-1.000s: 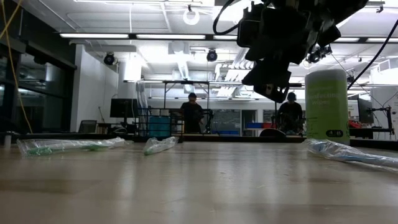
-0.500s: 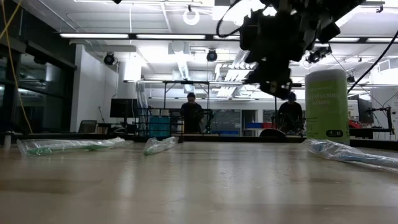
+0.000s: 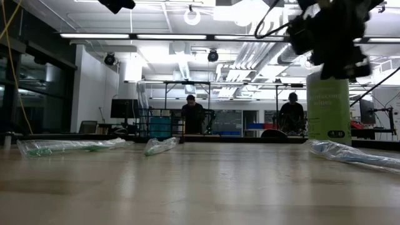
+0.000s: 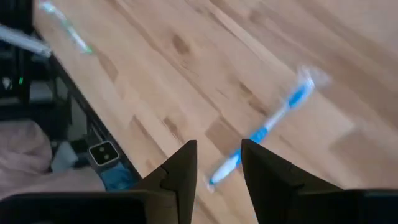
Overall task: Pick & Place toothbrushing station
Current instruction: Put the blue toothbrush into the wire organizer
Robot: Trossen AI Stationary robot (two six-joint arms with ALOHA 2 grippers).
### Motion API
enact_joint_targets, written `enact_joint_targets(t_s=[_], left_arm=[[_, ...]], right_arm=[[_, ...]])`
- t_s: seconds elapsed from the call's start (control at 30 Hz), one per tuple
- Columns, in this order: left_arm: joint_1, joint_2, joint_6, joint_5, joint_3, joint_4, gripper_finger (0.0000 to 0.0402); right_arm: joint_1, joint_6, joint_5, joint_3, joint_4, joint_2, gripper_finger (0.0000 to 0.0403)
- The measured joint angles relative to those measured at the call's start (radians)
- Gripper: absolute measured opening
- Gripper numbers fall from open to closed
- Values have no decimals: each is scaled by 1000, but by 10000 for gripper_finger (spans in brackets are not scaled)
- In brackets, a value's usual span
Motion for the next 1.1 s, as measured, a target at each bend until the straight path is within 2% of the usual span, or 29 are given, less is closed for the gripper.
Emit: enact_joint_targets(t_s=[0.23,0.57,0.77,1.1], left_arm=[[2,0,-14,-22,-10,-2,36],[2,1,-1,-24,-10,-4,36],[2,1,3,-23,-10,-11,36],[2,1,5,-23,-10,-10,36]], right_arm=[[136,249,99,0,-17,-17,116],[312,533,224,-1,28,79,116],[400,631,316,0,121,148,116],[461,752,355,0,148,298,116]])
